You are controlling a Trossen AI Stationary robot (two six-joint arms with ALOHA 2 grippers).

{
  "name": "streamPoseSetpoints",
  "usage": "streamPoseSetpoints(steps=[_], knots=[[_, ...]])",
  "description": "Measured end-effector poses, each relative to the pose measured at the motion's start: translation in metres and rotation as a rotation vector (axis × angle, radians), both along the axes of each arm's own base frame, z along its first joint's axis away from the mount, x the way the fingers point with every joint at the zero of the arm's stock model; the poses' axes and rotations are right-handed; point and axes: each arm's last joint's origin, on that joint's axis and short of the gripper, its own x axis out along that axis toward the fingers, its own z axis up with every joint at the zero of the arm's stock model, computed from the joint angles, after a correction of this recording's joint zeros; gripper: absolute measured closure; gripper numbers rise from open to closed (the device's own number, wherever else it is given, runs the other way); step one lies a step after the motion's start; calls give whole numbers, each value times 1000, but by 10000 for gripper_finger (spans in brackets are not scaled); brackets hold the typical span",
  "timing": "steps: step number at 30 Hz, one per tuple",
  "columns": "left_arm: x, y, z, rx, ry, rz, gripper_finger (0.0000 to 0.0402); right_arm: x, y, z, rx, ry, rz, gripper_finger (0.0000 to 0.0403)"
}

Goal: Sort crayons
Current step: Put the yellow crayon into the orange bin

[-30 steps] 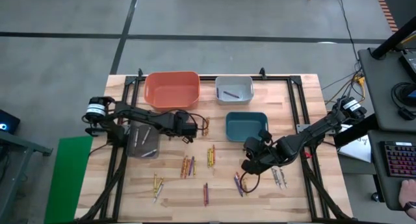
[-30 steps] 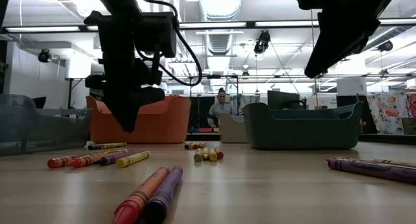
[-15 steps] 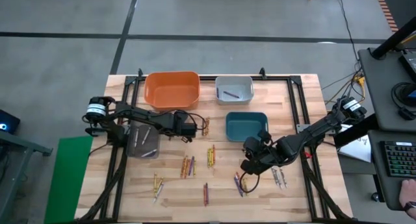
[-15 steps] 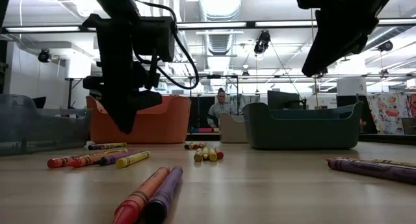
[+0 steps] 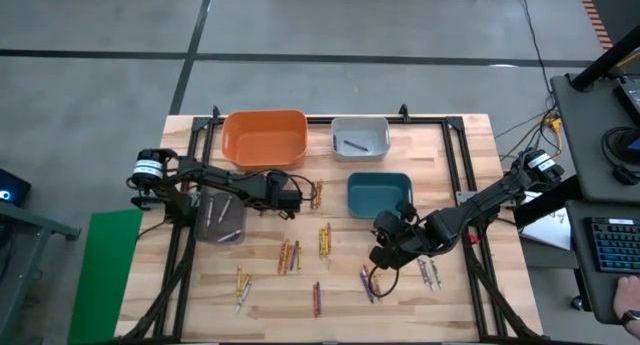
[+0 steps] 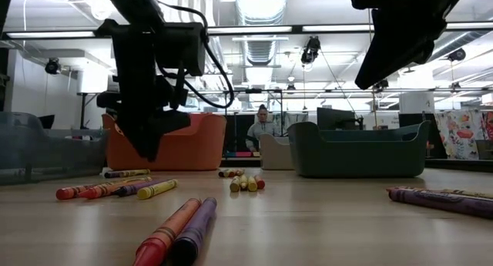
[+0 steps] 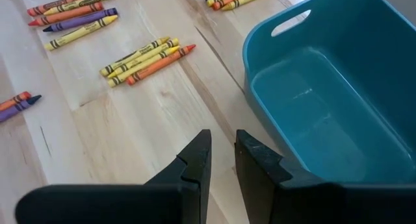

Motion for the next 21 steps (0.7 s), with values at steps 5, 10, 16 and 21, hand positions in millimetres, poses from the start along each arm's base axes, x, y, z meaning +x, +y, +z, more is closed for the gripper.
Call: streamPoseSetpoints(steps=[5, 10, 16, 21], knots=[[-2, 0, -3, -1, -4, 16, 307, 0, 0, 0, 0, -1, 0, 346], [-5, -1, -8, -13, -4, 25, 307, 0, 0, 0, 0, -1, 0, 346], [-7, -1, -14, -34, -19, 29, 307, 0, 0, 0, 1, -1, 0, 346], [-5, -3, -14, -38, -43, 26, 307, 0, 0, 0, 1, -2, 0, 346]])
